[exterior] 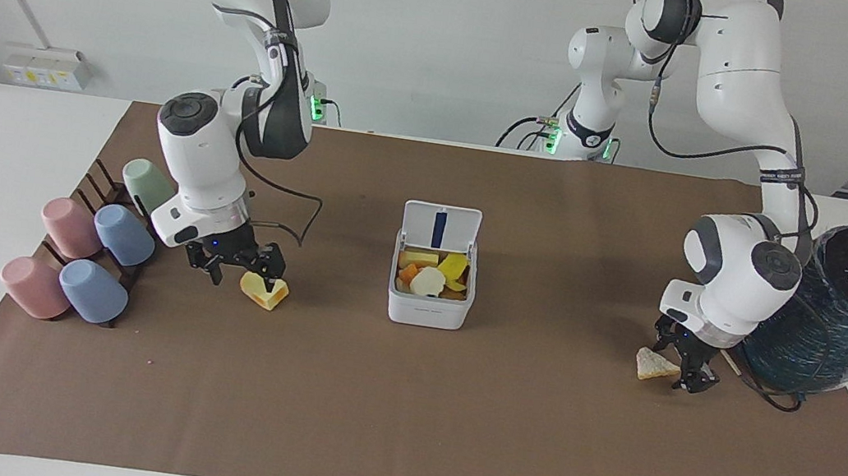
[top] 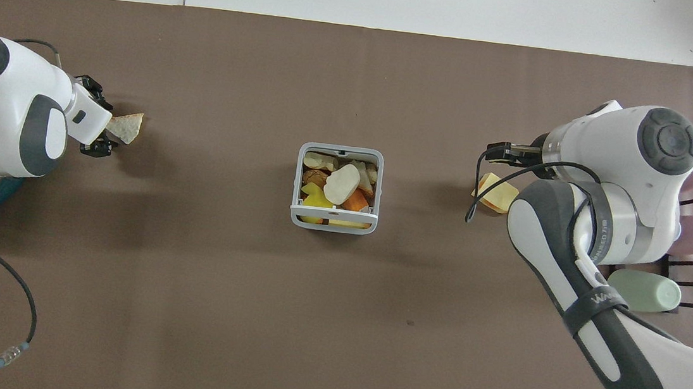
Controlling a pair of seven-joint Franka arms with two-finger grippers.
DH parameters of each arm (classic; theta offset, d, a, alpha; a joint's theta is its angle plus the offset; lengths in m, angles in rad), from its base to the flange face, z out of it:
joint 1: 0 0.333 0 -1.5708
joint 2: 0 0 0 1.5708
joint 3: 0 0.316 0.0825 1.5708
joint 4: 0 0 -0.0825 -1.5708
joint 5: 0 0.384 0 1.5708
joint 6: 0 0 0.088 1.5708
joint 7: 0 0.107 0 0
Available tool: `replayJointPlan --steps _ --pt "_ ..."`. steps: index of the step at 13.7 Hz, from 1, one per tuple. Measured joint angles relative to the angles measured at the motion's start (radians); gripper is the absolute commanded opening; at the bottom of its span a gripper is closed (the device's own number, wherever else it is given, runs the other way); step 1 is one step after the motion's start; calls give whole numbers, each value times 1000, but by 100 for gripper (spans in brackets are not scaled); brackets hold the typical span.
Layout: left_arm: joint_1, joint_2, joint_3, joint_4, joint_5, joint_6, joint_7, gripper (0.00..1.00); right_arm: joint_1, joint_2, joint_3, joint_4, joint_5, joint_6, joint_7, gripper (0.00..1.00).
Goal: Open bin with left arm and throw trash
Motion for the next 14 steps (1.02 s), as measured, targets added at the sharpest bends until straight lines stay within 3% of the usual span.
replayJointPlan --steps 6,7,9,10,14 --pt "0 -10 -2 17 0 -49 -14 0 -2 5 6 -119 68 113 -17 100" --pt "-4 -17 -5 26 0 -78 -30 0 -4 10 6 -122 80 118 -34 95" --pt "-27 -51 -9 37 0 -143 -73 0 -7 23 6 -124 94 119 -64 7" --pt "-46 -78 -11 39 0 -176 -105 0 -7 28 7 -124 96 120 -71 0" --pt "-172 -196 -17 46 0 -318 -314 0 -6 31 11 -122 98 121 -71 0"
